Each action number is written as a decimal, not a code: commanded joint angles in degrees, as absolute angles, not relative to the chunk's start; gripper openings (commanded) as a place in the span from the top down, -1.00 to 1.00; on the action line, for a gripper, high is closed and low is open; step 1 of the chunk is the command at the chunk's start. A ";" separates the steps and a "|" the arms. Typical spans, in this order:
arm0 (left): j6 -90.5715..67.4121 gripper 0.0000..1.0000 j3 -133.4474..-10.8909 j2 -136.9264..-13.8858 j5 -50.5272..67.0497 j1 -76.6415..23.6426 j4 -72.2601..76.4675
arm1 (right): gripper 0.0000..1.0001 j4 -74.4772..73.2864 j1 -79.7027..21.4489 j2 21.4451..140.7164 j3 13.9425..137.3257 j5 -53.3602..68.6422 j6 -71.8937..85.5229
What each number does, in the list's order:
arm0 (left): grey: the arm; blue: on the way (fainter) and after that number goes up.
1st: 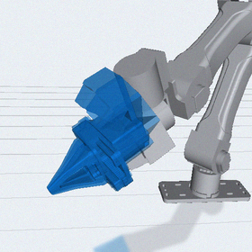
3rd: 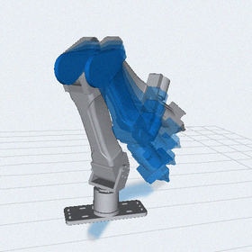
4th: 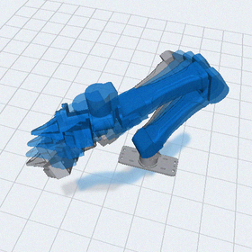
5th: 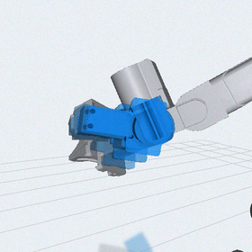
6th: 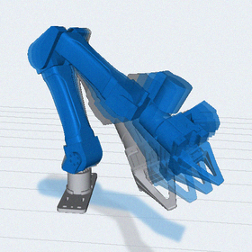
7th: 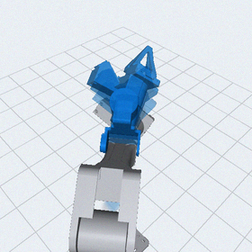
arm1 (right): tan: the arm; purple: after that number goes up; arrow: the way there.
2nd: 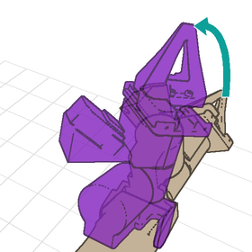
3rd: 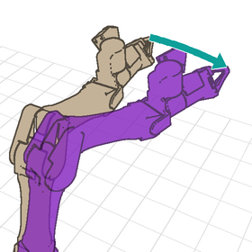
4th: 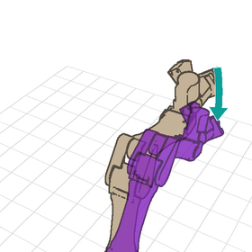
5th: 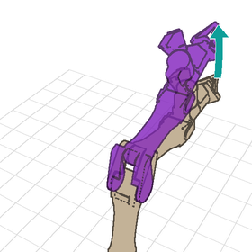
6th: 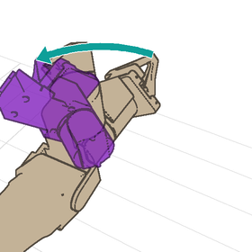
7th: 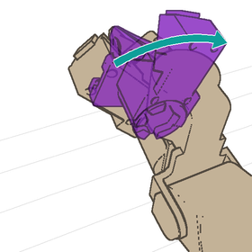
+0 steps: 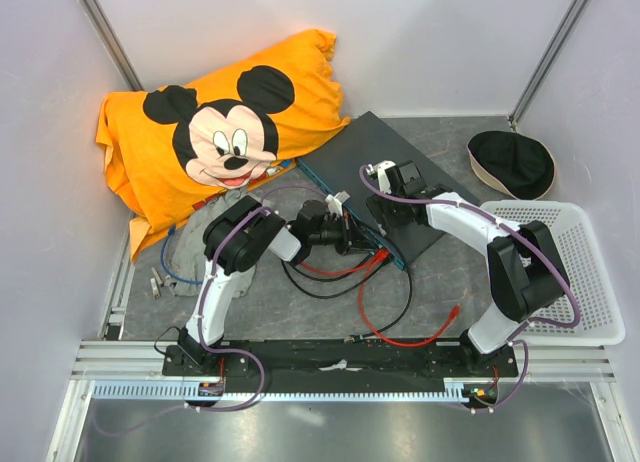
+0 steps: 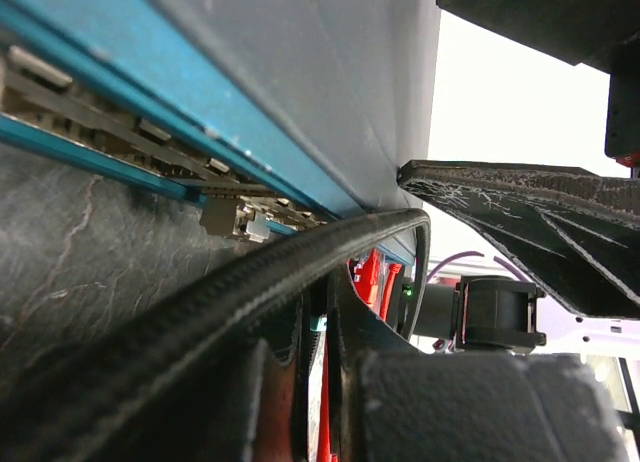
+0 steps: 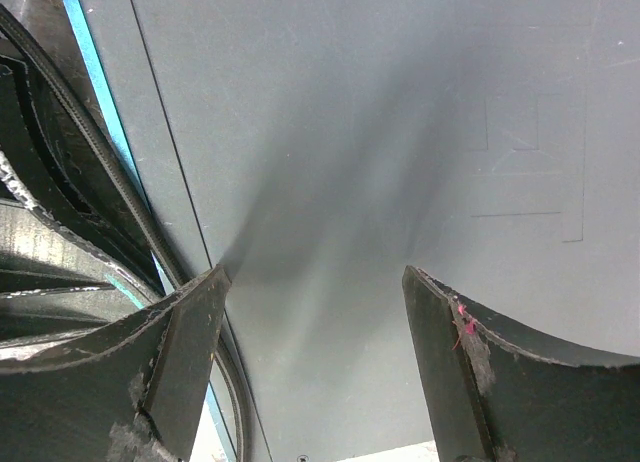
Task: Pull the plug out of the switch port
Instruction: Pull the connector from the switch port, then place the connector at the center of the board.
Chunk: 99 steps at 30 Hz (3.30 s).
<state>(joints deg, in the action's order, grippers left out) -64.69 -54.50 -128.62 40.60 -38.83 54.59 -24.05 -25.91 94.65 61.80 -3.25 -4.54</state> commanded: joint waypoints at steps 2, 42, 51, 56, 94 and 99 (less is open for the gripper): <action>-59.25 0.97 -47.55 -124.72 55.20 -39.20 46.50 | -0.63 -28.30 -26.37 98.09 58.10 -3.34 -5.01; -42.28 0.97 -39.48 -122.10 68.99 -25.58 37.27 | -0.64 -27.33 -26.37 98.26 56.69 -3.87 -5.10; -2.05 0.97 -61.22 -107.85 62.59 -24.97 -11.79 | -0.64 -26.46 -26.45 99.58 59.41 -5.44 -8.52; 10.69 0.97 -73.70 -104.68 57.05 -20.93 -29.50 | -0.64 -26.28 -26.46 99.76 62.40 -6.68 -9.93; 3.48 -0.33 -86.07 -103.88 64.16 -20.64 -33.83 | -0.68 -27.86 -26.02 89.66 63.20 -3.60 -7.91; -10.18 -0.33 -78.93 -109.32 64.86 -22.94 -9.26 | -0.70 -29.44 -25.75 87.10 60.03 -3.60 -9.49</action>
<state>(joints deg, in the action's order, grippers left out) 3.75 -83.29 -104.60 63.26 -22.48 -32.56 -28.08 -26.11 90.24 61.98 -2.85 -8.01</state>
